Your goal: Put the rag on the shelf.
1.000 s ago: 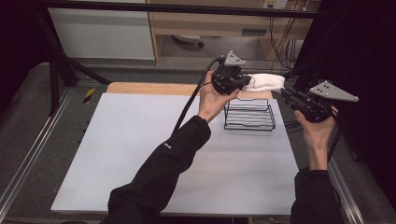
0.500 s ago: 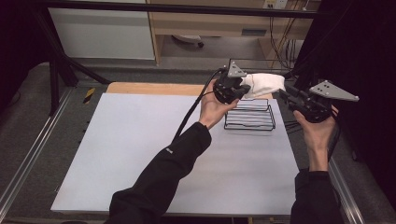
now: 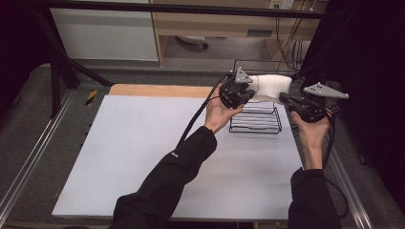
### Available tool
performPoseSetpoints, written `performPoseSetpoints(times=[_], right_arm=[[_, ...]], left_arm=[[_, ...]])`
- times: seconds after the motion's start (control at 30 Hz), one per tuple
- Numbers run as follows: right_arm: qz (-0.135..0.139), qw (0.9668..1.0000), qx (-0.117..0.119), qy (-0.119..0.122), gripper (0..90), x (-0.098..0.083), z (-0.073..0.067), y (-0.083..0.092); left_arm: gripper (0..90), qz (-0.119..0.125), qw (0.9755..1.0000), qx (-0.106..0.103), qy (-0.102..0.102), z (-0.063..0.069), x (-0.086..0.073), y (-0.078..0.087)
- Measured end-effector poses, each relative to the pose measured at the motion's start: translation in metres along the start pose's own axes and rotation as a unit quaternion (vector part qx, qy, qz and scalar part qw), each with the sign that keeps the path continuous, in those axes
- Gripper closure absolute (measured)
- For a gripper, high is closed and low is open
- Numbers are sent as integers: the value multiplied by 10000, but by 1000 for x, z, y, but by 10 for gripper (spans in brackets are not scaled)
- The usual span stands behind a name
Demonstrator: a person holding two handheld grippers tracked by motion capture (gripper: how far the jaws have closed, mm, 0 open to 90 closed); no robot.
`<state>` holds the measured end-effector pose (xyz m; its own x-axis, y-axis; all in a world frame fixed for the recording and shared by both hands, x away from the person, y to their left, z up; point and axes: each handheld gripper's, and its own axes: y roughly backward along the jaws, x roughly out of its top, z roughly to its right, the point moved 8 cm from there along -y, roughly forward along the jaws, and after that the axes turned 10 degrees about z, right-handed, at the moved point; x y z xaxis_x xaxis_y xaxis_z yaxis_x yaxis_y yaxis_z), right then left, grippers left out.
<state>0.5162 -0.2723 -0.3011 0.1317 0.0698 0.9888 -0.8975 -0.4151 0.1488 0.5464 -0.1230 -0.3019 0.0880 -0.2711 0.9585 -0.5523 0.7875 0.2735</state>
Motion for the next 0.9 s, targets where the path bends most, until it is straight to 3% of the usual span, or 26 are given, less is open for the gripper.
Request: performPoseSetpoints(times=[0.13,0.37,0.73,0.9], right_arm=[[16,9999,-171,-17,900,-6,6,-8],[113,9999,-91,25,870,-3,2,-4],[249,9996,122,9,714,11,-13,18],[204,9996,205,-5,570,13,-23,21]], left_arm=[[899,-14,10000,42,23,-3,-3,-3],[895,82,10000,-40,11,1,-3,5],[765,179,9998,-49,120,-2,-9,41],[639,77,9997,-58,237,-7,-19,63]])
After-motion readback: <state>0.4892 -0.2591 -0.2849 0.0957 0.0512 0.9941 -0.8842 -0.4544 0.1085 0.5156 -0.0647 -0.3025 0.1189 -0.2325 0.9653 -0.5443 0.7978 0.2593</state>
